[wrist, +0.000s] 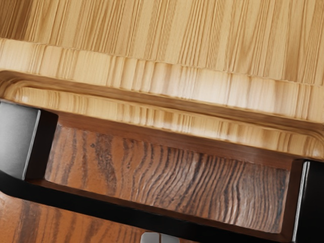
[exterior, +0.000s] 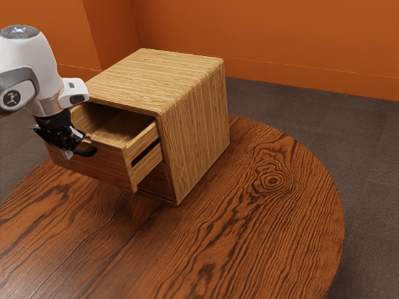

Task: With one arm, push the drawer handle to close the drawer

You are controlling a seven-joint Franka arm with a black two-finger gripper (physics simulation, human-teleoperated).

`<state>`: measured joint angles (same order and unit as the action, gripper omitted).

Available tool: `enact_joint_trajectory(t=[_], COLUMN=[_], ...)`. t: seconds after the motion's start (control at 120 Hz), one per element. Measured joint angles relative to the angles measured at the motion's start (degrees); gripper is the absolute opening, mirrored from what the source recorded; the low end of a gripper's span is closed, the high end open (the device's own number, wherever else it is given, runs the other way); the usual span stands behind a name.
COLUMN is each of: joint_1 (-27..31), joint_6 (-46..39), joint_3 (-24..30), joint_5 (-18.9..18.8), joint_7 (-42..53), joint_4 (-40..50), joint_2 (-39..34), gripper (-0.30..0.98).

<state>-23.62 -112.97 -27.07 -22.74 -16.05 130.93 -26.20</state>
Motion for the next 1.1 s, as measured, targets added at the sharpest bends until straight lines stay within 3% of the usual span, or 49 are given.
enact_joint_trajectory(t=[1.1], joint_1=[-0.9], joint_6=[-18.9], joint_3=[-1.8], joint_5=[-6.0], joint_7=[-0.2], joint_4=[0.8], joint_2=[5.7], gripper=[-0.1])
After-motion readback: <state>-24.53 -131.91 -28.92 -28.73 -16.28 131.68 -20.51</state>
